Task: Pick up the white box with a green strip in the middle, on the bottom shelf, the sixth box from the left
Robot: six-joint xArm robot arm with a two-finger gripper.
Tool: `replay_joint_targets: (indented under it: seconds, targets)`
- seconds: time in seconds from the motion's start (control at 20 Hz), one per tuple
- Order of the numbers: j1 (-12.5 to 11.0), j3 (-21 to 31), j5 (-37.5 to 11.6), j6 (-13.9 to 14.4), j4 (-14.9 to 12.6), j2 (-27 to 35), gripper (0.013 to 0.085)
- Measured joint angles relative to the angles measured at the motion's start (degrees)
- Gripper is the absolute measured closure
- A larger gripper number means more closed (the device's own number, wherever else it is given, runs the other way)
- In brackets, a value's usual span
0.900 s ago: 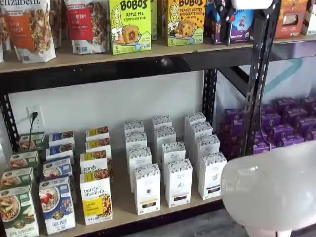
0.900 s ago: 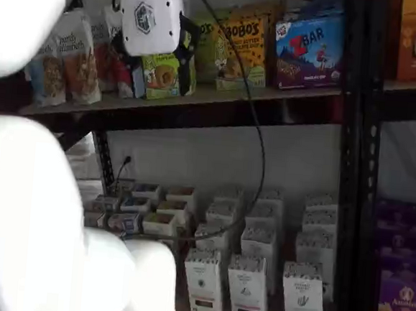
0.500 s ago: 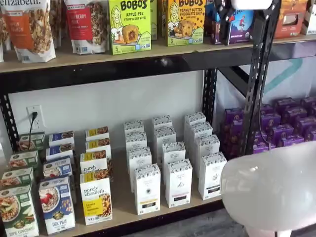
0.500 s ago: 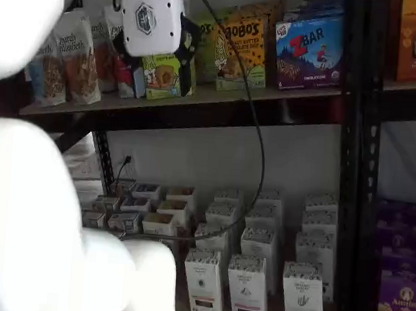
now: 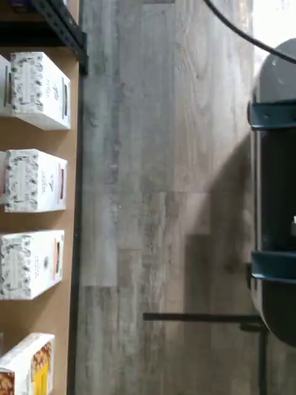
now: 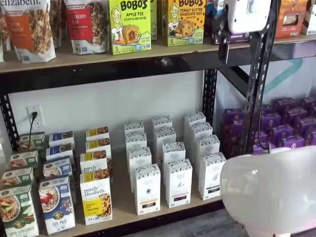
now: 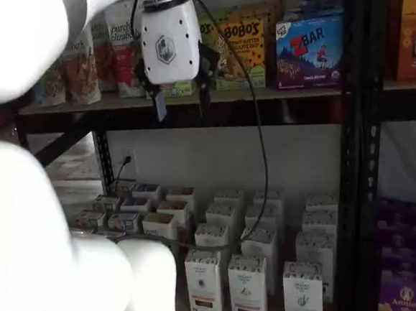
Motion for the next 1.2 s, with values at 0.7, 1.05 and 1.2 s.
replay_joint_targets:
  seconds: [0.7, 1.05, 1.2]
  targets:
    - [-4.37, 22.11, -25.24, -3.95, 0.56, 2.64, 0.0130]
    - [-4.84, 29.28, -37.51, -4.83, 1.45, 11.71, 0.0130]
    - [-4.87, 31.77, -44.34, -5.40, 2.30, 16.75, 0.0130]
